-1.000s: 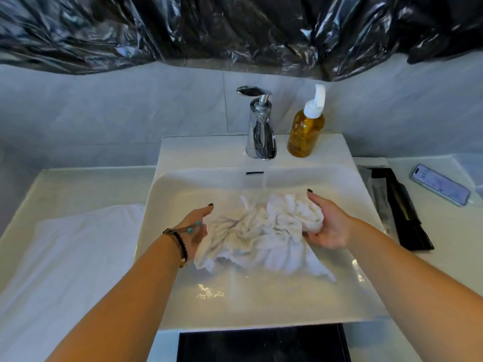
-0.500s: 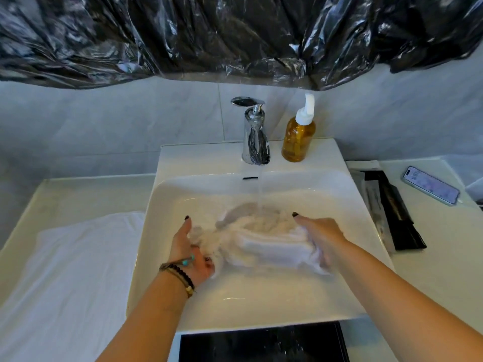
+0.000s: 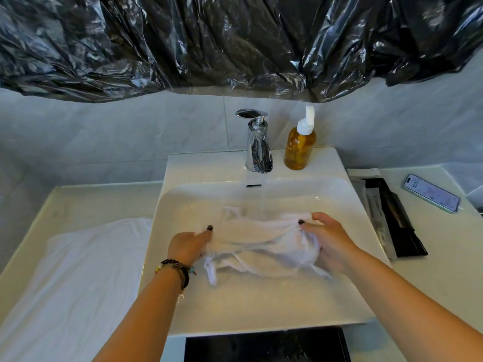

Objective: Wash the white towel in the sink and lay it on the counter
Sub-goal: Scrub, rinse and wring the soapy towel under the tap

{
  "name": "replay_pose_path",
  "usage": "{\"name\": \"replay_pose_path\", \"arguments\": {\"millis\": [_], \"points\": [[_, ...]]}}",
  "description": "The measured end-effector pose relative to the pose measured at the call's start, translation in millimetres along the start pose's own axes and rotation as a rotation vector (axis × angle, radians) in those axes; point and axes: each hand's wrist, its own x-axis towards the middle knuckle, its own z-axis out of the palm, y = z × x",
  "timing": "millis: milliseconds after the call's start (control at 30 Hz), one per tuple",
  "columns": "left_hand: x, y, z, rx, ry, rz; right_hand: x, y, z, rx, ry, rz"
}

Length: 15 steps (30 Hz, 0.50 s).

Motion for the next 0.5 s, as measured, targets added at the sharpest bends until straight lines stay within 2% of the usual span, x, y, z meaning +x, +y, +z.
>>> {"name": "replay_pose_path", "arguments": {"millis": [67,133,200,267,333,433,500], "points": [[10.0,-6.5,1.4,-0.049,0.053,-0.09,-3.8,1.7,5.4,-0.08,0.057,0.0],[15.9,-10.6,-3.4,0.057,0.055,-0.102,-7.5,-5.9,4.8,-0.232,0.12,-0.066],[13.4,-8.6,-10.8,0.117,0.06,-0.038,-13.4,-20.4,0.5,-0.278,0.199,-0.15],[8.3,-4.6,-20.0,0.082,0.121,0.074,-18.9,-36.2,-5.5,-0.207,0.289,-0.194],[5.1,1.5,-30.8,-0.113,0.172,0.103,-21.3,-50.1,-12.1,-0.106,0.35,-0.188],[-8.7,21.7,-37.2,-0.536,0.072,0.14,-29.9,-70.7,-17.3,-0.02,0.34,-0.239],[-27.2,44.2,-36.5,-0.571,-0.002,0.235,-41.6,-85.4,-16.9,-0.056,0.281,-0.327]]}}
